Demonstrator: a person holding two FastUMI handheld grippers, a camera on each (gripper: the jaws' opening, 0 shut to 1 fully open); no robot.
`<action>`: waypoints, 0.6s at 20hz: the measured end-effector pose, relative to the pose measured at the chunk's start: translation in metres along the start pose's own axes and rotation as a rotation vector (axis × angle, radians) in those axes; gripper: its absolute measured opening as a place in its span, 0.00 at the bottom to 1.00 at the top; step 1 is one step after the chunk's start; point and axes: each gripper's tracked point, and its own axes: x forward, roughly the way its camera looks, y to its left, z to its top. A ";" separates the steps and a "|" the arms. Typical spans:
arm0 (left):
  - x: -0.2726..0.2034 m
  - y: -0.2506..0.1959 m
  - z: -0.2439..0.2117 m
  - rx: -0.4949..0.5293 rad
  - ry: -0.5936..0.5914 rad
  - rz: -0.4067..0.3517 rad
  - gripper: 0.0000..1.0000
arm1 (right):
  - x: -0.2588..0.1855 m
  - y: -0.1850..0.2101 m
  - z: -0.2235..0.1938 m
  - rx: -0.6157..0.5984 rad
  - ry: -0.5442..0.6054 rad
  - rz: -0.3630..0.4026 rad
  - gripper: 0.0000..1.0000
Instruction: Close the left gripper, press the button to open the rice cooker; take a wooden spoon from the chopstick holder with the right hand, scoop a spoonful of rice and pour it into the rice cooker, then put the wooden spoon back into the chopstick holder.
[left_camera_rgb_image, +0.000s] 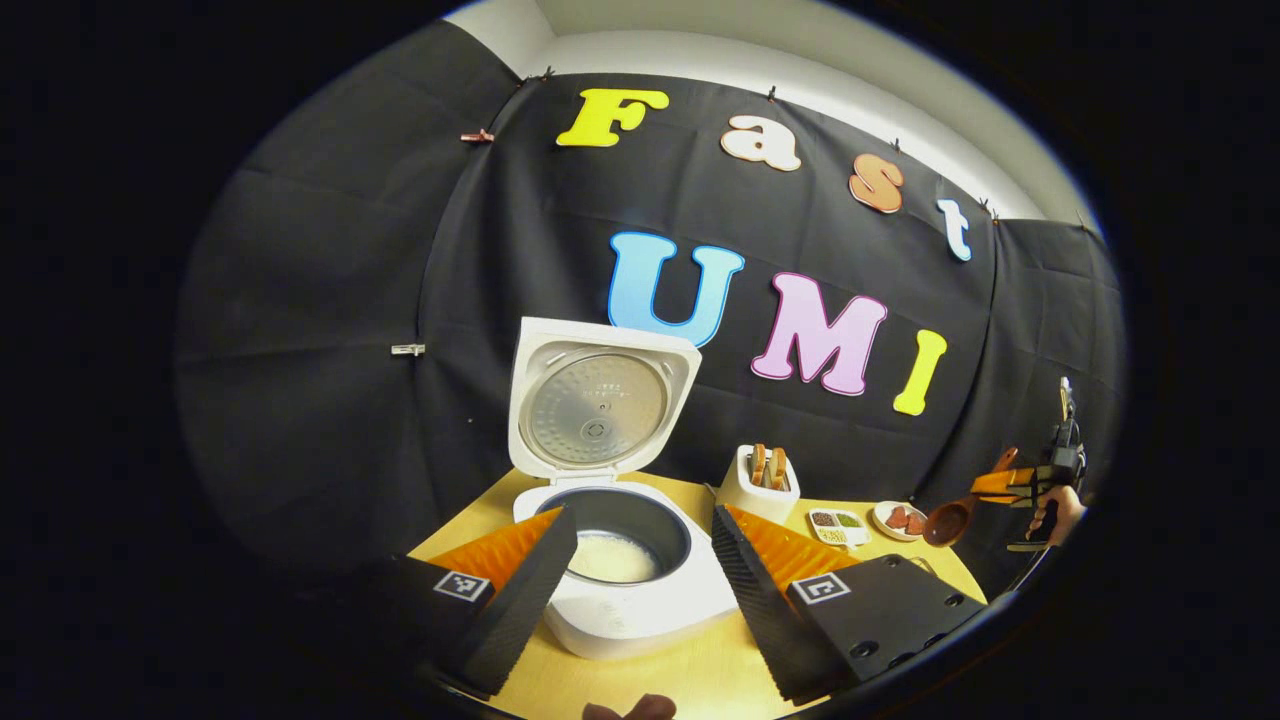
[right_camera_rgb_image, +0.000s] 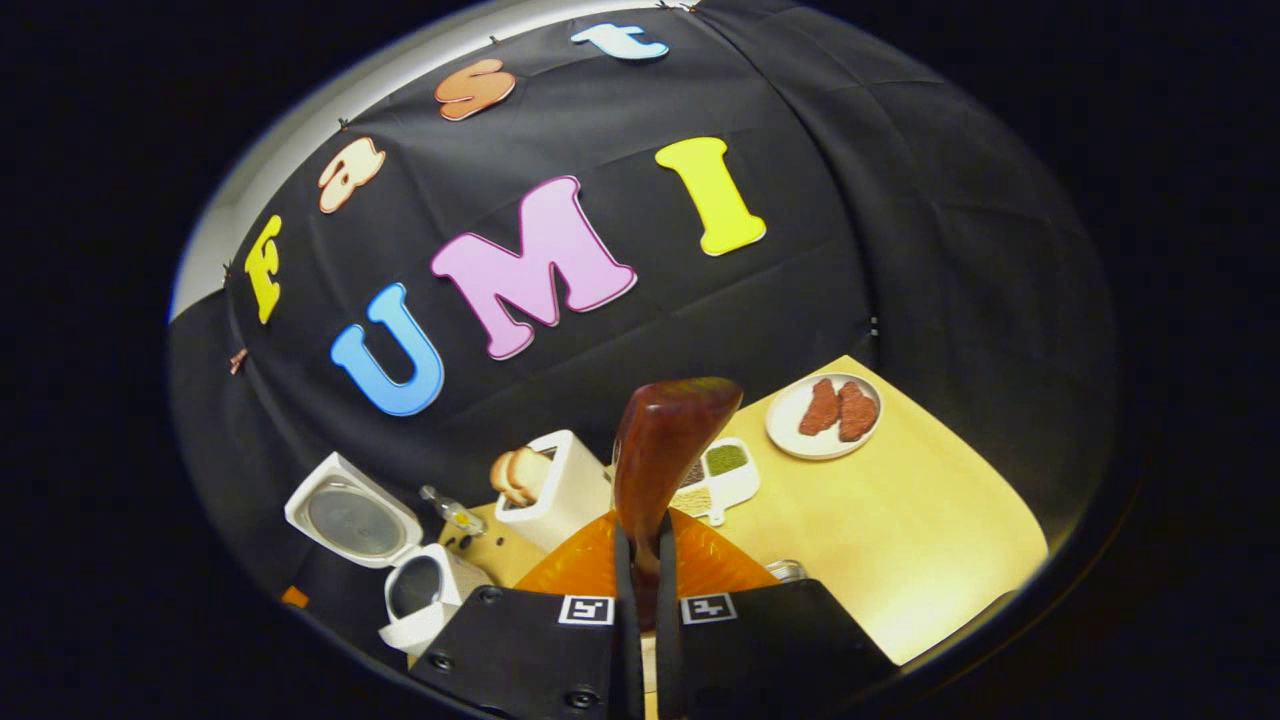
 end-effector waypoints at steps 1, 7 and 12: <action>0.001 -0.005 -0.001 -0.009 0.004 0.001 0.94 | 0.004 -0.013 -0.007 -0.021 0.017 -0.016 0.10; 0.002 -0.033 -0.009 -0.019 0.026 0.017 0.94 | 0.035 -0.065 -0.061 -0.114 0.136 -0.051 0.10; -0.002 -0.044 -0.012 -0.005 0.040 0.041 0.94 | 0.056 -0.080 -0.093 -0.094 0.212 -0.031 0.10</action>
